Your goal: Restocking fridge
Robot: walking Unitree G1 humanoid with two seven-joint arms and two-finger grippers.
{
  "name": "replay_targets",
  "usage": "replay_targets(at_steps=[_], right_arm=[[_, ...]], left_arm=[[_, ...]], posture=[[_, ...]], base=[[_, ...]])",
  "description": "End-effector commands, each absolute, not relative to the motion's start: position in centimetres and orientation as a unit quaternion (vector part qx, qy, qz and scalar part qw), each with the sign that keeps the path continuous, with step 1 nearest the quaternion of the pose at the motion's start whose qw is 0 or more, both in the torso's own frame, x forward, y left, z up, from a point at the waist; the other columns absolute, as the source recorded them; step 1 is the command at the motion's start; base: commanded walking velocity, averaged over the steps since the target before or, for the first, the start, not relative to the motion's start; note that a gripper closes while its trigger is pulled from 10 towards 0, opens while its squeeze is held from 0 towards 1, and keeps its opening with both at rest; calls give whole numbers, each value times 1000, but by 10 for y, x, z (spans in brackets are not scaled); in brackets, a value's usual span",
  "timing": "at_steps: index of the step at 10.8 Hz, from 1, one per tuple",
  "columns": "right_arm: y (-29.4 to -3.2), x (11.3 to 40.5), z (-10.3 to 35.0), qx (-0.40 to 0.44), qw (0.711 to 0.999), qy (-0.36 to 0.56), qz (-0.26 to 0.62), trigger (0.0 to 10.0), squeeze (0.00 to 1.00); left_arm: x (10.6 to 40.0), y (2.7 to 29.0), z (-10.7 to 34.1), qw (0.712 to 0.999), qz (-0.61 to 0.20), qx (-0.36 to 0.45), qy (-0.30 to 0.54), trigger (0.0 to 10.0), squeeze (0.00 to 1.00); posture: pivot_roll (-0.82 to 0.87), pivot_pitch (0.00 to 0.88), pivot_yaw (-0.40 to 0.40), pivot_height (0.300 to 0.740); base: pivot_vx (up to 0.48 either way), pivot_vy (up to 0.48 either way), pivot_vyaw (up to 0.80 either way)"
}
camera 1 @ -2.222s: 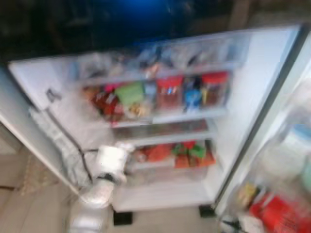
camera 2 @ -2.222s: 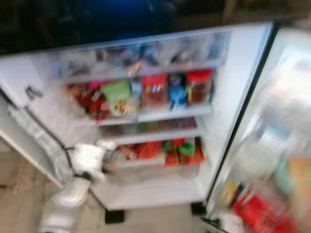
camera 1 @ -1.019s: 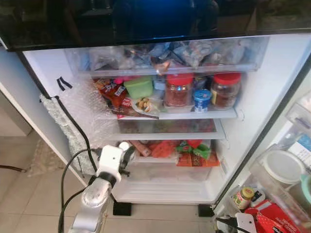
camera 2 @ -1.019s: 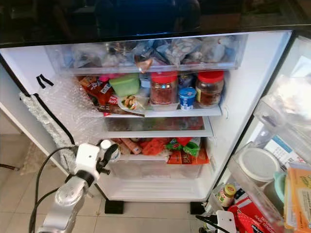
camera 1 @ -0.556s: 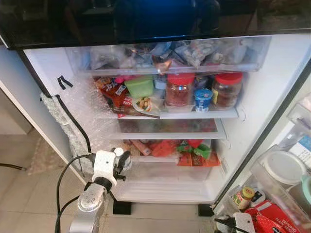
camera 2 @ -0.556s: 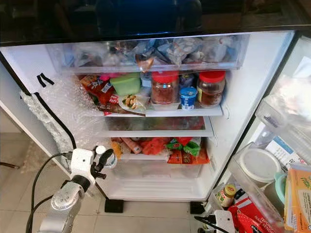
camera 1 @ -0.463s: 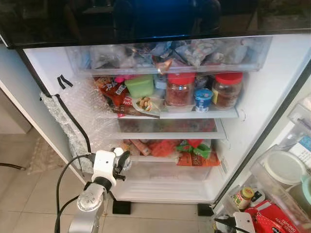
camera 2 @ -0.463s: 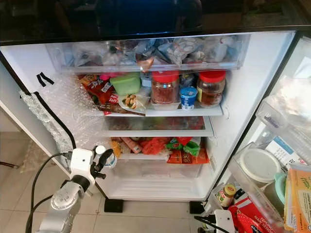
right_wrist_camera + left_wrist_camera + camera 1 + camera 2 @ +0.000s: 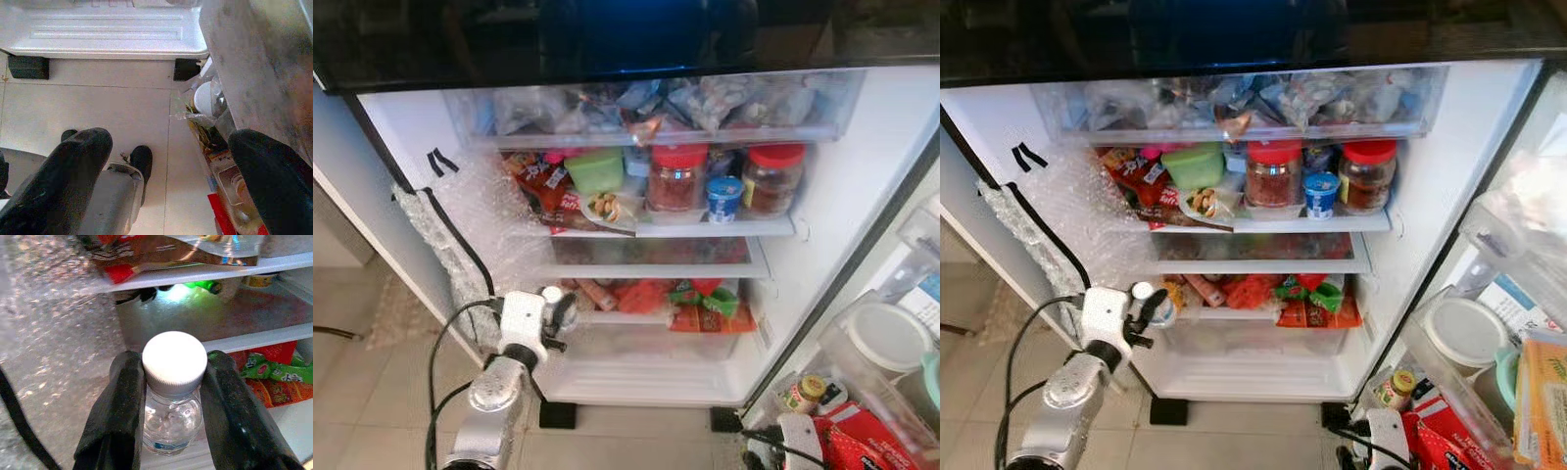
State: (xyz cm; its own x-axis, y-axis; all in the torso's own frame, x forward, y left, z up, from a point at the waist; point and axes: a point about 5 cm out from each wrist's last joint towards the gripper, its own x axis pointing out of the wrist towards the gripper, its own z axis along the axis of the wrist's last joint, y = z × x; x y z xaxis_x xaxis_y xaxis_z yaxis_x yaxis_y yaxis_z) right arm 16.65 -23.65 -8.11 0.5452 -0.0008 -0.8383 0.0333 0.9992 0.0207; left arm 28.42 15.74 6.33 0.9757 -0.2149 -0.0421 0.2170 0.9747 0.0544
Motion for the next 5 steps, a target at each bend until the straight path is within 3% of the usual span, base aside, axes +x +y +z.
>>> replay_targets(at_steps=[1,5], right_arm=[[-239,171,-78,14,882,471,-13,10000,0],[-242,173,-77,11,881,473,-10,10000,0]], left_arm=[[285,163,66,994,-103,25,8,10000,0],[280,171,69,996,-84,24,-3,10000,0]], posture=[[-56,0,49,740],[-32,0,17,740]], base=[[0,0,0],[0,0,0]])
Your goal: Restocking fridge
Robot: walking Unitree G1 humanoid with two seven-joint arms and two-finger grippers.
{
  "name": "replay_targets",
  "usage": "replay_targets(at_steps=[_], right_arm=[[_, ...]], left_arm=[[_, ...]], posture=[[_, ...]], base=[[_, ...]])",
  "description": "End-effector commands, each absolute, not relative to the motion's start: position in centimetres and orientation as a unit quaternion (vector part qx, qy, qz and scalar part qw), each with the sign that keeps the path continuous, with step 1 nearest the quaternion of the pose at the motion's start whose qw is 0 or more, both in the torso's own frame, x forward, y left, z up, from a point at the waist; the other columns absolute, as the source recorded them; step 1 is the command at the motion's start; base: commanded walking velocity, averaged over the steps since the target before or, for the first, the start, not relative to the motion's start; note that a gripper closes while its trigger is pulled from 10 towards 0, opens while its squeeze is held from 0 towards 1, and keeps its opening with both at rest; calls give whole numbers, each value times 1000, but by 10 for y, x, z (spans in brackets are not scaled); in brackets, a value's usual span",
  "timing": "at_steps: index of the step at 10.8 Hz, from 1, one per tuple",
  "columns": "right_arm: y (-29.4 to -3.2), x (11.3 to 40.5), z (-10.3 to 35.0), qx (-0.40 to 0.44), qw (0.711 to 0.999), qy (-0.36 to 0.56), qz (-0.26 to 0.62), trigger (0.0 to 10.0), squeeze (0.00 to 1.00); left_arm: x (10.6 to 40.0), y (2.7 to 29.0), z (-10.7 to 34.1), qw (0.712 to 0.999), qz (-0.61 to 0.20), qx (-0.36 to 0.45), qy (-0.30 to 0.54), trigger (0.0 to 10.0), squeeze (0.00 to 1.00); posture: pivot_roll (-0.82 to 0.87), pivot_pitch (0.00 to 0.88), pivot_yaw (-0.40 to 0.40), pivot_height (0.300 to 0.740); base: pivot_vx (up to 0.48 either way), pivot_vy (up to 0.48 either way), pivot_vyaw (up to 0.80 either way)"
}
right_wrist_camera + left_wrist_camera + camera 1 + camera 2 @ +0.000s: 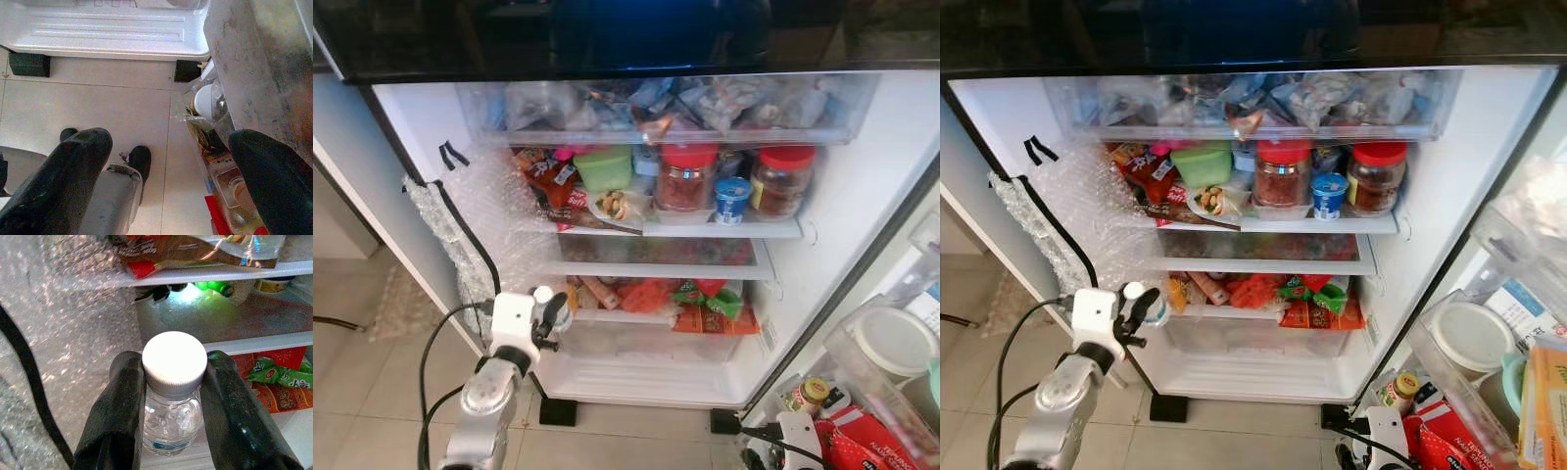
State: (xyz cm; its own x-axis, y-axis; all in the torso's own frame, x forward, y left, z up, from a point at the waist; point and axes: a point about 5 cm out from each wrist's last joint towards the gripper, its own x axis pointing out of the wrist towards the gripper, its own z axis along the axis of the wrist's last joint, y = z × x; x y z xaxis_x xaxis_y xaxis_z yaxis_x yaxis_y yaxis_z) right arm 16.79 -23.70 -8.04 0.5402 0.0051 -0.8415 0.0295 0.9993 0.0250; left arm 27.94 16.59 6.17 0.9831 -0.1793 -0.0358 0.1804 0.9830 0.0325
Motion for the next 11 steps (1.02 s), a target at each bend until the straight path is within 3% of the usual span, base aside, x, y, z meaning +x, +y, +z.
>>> replay_targets(at_steps=[1,4,11], right_arm=[[-242,172,-77,10,880,475,-8,10000,0],[-246,168,-77,13,881,473,-13,10000,0],[-249,164,-78,8,877,481,-6,10000,0]], left_arm=[[280,173,69,997,-78,21,-3,10000,0],[279,167,68,996,-92,20,-1,10000,0],[276,164,66,993,-112,23,7,10000,0]], posture=[[-32,0,17,740],[-65,0,29,740],[-68,0,35,740]], base=[[0,0,0],[0,0,0],[260,0,0]])
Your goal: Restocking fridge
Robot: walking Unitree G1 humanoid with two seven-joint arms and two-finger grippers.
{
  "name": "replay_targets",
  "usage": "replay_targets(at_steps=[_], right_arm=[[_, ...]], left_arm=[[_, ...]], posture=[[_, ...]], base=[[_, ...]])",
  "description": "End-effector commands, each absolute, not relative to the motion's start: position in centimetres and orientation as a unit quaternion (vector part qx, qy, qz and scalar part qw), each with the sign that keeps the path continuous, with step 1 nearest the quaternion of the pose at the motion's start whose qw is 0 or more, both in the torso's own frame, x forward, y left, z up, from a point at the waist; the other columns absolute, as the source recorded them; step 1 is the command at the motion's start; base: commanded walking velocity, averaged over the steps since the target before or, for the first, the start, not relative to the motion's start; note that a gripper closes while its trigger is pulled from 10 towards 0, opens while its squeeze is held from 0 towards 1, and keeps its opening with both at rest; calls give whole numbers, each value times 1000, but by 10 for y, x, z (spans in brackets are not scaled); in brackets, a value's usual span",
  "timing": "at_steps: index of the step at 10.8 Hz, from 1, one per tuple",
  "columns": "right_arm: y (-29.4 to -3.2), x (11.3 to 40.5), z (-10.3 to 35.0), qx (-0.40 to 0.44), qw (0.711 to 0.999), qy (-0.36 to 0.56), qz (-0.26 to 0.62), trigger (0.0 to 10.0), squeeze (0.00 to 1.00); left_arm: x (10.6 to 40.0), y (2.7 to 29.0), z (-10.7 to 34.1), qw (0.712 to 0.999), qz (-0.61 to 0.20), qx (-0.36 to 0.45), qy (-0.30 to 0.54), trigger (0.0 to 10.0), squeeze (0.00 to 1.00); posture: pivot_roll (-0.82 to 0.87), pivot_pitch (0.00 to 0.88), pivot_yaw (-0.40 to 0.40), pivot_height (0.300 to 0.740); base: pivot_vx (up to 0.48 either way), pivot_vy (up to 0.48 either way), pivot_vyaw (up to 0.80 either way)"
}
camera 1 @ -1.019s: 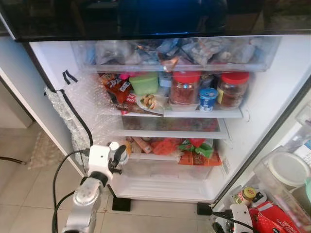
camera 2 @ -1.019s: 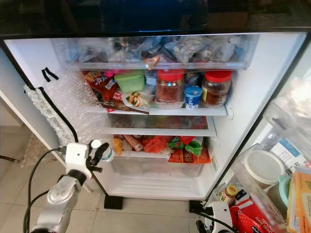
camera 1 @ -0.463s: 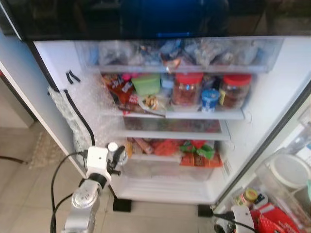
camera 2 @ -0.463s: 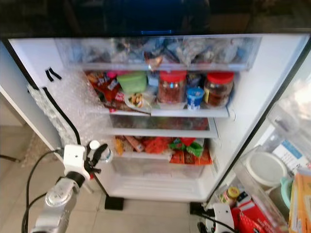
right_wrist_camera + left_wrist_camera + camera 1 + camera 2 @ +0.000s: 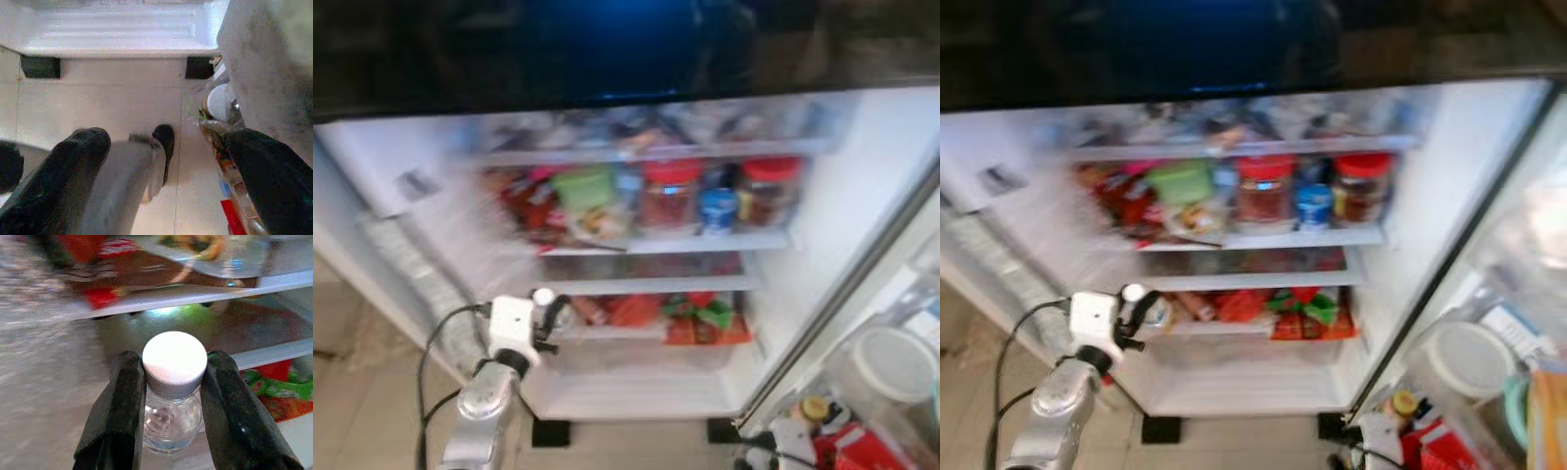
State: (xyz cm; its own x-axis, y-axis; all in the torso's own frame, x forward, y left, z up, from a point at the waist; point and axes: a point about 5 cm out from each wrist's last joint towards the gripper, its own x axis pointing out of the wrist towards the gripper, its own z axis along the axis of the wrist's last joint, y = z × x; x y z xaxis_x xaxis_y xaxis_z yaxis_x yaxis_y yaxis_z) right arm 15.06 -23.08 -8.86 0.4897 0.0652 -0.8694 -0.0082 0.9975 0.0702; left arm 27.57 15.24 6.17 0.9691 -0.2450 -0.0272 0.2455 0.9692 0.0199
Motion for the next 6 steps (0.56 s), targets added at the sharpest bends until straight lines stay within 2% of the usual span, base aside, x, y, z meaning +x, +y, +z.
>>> replay_targets(at_steps=[1,2,5,6], right_arm=[[-249,165,-78,9,877,480,-5,10000,0],[-248,165,-78,10,878,479,-4,10000,0],[-249,166,-78,20,880,475,-16,10000,0],[-248,166,-78,15,879,477,-11,10000,0]], left_arm=[[276,163,66,993,-114,23,7,10000,0],[276,162,65,993,-117,22,8,10000,0],[273,160,63,992,-124,23,13,10000,0],[273,160,63,992,-124,23,14,10000,0]], posture=[[-70,0,37,740],[-70,0,38,740],[-65,0,38,740],[-65,0,39,740]], base=[[277,0,0],[274,0,0],[0,0,0],[244,0,0]])
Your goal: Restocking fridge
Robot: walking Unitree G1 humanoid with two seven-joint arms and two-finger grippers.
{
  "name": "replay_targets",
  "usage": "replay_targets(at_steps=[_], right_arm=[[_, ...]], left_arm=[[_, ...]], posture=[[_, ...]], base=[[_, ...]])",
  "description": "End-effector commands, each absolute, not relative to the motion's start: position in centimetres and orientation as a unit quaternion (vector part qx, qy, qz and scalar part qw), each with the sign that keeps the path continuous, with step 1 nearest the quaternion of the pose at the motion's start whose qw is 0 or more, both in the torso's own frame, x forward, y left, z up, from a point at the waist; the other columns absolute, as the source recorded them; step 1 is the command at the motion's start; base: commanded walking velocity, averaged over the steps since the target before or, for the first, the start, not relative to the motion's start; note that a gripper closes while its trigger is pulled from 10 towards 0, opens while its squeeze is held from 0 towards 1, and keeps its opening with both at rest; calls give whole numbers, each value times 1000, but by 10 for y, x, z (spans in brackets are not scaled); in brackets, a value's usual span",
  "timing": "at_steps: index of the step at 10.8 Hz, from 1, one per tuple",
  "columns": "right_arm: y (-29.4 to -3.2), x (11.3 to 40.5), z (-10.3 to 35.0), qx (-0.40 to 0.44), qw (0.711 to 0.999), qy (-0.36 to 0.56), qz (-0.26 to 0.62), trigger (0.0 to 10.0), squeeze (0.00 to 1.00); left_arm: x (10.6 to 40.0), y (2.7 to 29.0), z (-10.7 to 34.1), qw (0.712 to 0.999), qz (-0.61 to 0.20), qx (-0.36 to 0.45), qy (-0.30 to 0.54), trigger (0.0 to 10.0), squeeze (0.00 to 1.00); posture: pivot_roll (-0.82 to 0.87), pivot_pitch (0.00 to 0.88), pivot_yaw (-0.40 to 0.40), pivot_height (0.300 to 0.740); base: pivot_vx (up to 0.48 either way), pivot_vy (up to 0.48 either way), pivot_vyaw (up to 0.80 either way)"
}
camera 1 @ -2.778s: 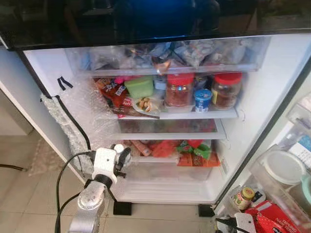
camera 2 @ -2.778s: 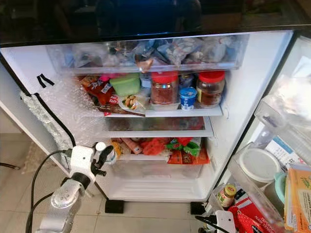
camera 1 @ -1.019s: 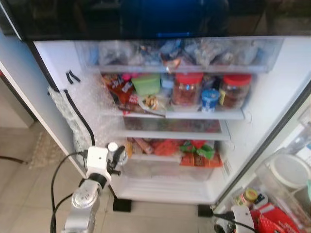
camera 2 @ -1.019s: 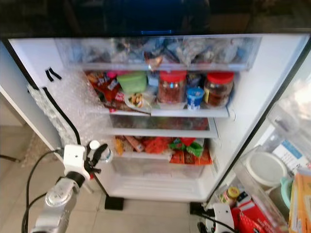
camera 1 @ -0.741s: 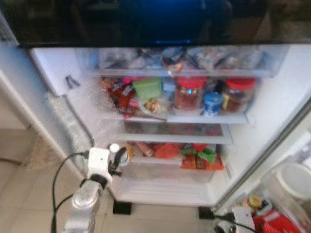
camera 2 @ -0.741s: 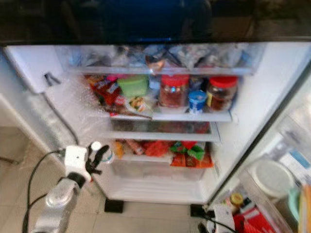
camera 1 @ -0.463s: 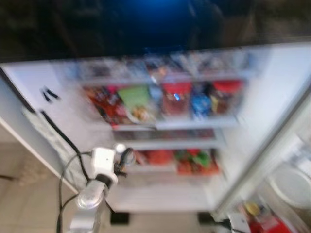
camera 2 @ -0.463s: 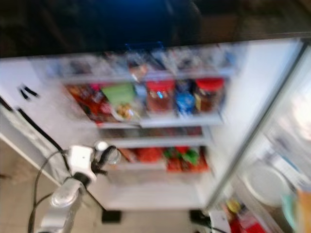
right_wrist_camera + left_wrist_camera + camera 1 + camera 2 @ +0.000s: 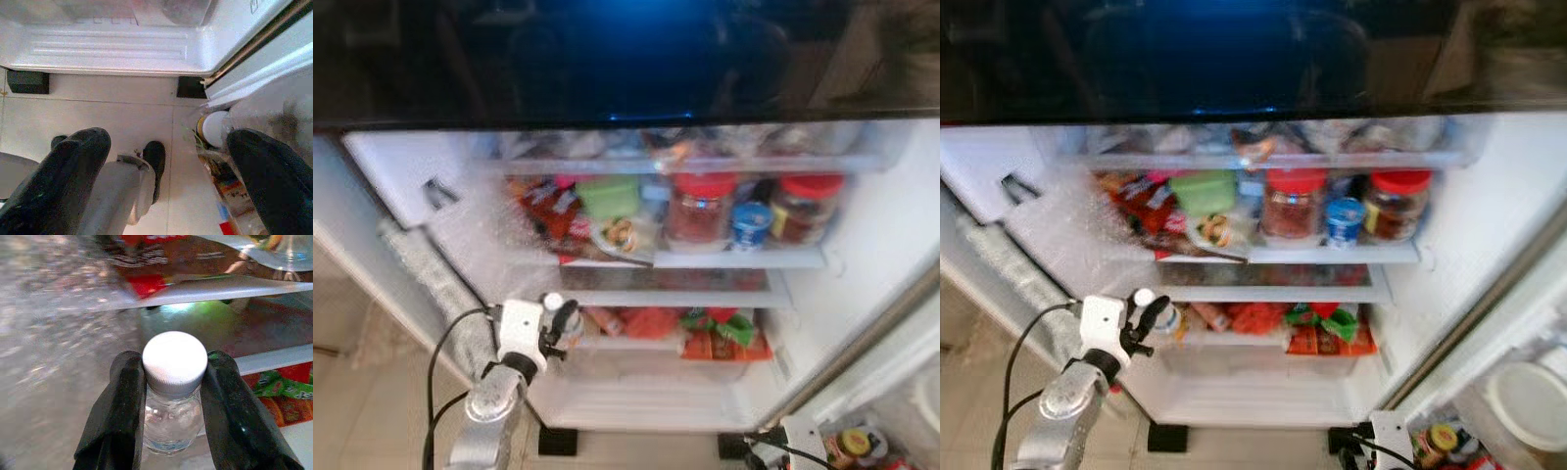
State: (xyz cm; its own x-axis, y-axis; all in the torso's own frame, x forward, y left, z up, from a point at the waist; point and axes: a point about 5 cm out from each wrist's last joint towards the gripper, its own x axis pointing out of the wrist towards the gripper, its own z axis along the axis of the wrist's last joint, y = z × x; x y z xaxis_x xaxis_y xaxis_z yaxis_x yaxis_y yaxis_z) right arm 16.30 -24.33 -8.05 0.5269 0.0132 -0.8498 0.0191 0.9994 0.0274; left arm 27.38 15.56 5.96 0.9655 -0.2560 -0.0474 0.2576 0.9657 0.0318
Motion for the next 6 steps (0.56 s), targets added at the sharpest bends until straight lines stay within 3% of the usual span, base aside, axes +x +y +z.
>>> replay_targets(at_steps=[1,6], right_arm=[[-248,166,-78,16,879,477,-13,10000,0],[-248,166,-78,19,879,476,-17,10000,0]], left_arm=[[273,160,64,992,-124,24,14,10000,0],[272,162,64,992,-125,29,16,10000,0]], posture=[[-62,0,39,740],[-66,0,43,740]], base=[[255,0,0],[277,0,0]])
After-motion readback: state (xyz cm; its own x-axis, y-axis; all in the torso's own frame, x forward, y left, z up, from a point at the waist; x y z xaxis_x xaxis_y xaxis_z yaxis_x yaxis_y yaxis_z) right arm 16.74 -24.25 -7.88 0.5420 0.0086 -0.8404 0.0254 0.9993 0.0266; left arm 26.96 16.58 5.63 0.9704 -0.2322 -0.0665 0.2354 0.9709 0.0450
